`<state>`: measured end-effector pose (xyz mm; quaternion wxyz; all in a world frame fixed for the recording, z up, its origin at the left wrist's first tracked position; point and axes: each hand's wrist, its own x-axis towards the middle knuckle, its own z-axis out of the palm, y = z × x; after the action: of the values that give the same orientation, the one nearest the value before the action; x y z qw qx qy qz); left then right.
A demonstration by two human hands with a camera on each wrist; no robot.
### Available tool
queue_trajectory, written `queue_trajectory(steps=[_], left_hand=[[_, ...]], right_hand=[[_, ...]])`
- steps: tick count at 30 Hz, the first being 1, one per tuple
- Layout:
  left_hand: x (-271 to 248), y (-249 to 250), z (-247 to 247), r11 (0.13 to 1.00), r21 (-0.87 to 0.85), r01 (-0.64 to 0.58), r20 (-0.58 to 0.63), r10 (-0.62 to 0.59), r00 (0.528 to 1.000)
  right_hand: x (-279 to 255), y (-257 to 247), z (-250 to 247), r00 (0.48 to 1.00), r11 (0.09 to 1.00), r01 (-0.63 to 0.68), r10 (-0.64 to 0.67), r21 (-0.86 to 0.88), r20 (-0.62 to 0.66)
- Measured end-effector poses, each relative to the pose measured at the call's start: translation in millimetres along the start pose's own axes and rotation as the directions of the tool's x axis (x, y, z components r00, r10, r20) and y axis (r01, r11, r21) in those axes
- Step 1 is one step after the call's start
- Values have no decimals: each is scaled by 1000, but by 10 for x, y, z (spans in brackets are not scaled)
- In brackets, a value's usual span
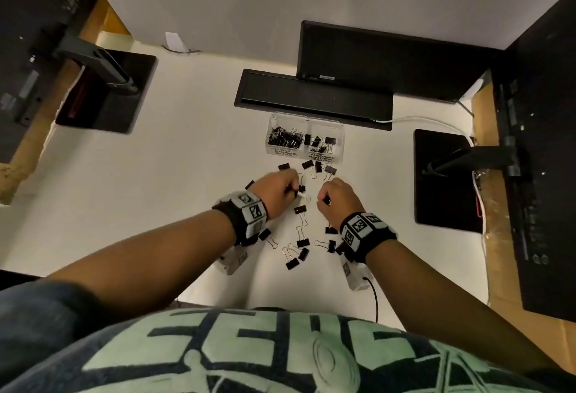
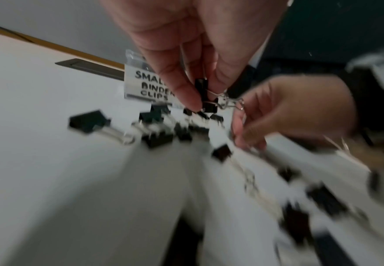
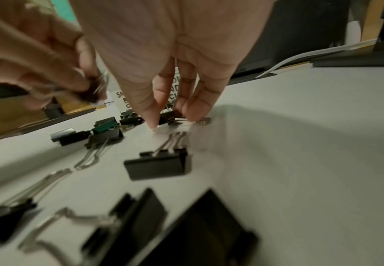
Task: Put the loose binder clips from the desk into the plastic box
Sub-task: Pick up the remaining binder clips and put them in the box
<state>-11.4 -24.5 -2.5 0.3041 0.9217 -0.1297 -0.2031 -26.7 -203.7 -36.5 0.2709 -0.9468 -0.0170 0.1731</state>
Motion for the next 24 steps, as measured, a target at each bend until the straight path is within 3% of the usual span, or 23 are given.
queue_trajectory(steps=[3,7,10,13,15,18,24], left_hand=[[277,177,-227,992,-125,27,-94,-39,995],[627,399,-426,997,-76,13,-148,-24,989],[840,575,-506,999,11,44,-107,-43,993],[1010,711,-568,986,76,147,25,-149,988],[1034,703,-550,985,92,144,33,-147,989],[945,594,-473,994,83,73,-77,-67,995],[659,298,-387,999,-27,32,-142,-35,989]], right_hand=[[-32,38,-25,997,994,-57,61,95,-40],[-43,93,-80,963,918,-211,255,336,-92],[16,107,-208,928,803,-265,364,534,-86],[142,56,-425,927,769,-205,351,606,-131],[259,-7,-582,928,775,-148,323,614,-184],[466,-110,-747,928,814,-75,268,575,-258],[786,-269,-712,931,947,-57,165,318,-325]])
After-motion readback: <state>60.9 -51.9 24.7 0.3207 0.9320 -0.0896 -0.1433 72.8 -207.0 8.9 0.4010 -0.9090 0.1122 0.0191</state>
